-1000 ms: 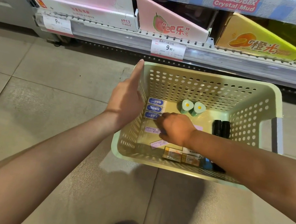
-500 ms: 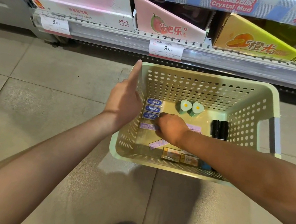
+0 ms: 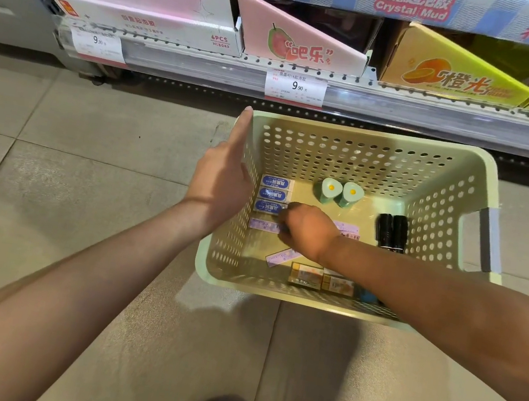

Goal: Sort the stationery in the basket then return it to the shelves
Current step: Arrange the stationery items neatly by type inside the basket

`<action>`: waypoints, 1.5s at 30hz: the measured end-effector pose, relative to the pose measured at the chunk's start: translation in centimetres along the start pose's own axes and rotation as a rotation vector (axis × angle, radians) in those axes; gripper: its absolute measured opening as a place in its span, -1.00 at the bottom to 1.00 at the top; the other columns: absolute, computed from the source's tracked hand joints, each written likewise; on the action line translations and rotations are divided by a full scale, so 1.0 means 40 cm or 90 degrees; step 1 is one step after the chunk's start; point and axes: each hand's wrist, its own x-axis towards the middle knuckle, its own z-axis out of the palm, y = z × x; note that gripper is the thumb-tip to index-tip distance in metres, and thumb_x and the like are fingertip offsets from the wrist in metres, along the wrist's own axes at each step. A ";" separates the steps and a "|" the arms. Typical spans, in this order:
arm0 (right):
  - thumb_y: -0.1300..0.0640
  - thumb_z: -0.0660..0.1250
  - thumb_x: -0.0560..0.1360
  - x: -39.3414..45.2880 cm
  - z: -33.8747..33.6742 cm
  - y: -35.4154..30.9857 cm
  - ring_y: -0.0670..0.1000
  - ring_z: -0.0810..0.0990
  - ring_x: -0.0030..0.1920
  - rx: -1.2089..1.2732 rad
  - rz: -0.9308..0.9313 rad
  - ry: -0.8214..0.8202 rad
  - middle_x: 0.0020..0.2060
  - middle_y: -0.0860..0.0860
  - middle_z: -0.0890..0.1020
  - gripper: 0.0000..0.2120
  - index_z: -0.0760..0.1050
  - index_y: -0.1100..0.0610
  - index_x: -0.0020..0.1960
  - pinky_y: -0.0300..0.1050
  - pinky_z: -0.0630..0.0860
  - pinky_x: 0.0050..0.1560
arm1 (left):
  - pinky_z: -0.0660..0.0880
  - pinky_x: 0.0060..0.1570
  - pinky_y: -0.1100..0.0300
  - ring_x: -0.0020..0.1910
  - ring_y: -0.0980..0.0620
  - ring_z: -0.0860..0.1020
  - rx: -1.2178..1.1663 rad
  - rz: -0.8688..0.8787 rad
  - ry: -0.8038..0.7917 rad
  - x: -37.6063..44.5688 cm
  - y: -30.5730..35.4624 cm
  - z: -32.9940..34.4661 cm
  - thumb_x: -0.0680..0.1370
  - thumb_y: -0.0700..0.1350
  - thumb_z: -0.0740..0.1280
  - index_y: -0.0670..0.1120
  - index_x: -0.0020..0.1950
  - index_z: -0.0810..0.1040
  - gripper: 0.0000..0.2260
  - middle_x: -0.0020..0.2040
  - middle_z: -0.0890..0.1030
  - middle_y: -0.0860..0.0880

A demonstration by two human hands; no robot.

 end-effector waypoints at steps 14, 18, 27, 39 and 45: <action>0.10 0.38 0.43 -0.053 -0.072 0.042 0.01 0.56 0.07 -0.058 -0.042 -0.146 0.05 -0.05 0.59 -0.75 0.56 0.03 0.10 -0.17 0.45 -0.12 | 0.27 -0.37 0.21 -0.47 0.15 0.36 -0.002 -0.019 -0.005 0.002 0.006 -0.004 0.49 -0.38 0.14 -0.01 0.54 -0.01 -0.32 -0.42 0.38 0.08; 0.10 0.31 0.47 -0.065 -0.054 0.028 0.06 0.54 0.09 -0.148 -0.087 -0.129 0.07 0.02 0.57 -0.77 0.54 0.07 0.12 -0.15 0.42 -0.13 | 0.23 -0.37 0.26 -0.45 0.18 0.34 0.008 -0.016 -0.006 0.000 0.007 -0.005 0.50 -0.38 0.14 -0.02 0.54 -0.02 -0.33 -0.34 0.43 -0.01; 0.07 0.28 0.48 -0.069 -0.037 0.019 0.09 0.56 0.02 -0.118 -0.079 -0.065 0.01 0.06 0.57 -0.81 0.53 0.12 0.04 -0.13 0.43 -0.17 | 0.18 -0.42 0.31 -0.43 0.20 0.33 0.006 -0.009 -0.004 -0.002 0.010 -0.006 0.49 -0.38 0.14 -0.04 0.54 -0.02 -0.32 -0.33 0.44 0.01; 0.05 0.33 0.46 -0.024 -0.025 -0.033 0.16 0.59 -0.02 -0.027 0.018 -0.026 0.00 0.12 0.60 -0.79 0.55 0.16 0.00 -0.09 0.46 -0.13 | 0.23 -0.35 0.22 -0.42 0.15 0.32 0.014 -0.019 -0.009 -0.002 0.010 -0.006 0.51 -0.37 0.13 -0.02 0.54 -0.03 -0.33 -0.39 0.35 0.05; 0.10 0.32 0.47 -0.021 -0.013 -0.044 0.18 0.59 0.02 -0.017 0.035 -0.017 0.03 0.14 0.60 -0.79 0.53 0.17 0.06 -0.06 0.51 -0.07 | 0.25 -0.31 0.17 -0.42 0.15 0.32 0.005 -0.021 -0.008 0.000 0.009 -0.004 0.50 -0.38 0.13 -0.02 0.54 -0.03 -0.32 -0.34 0.39 -0.02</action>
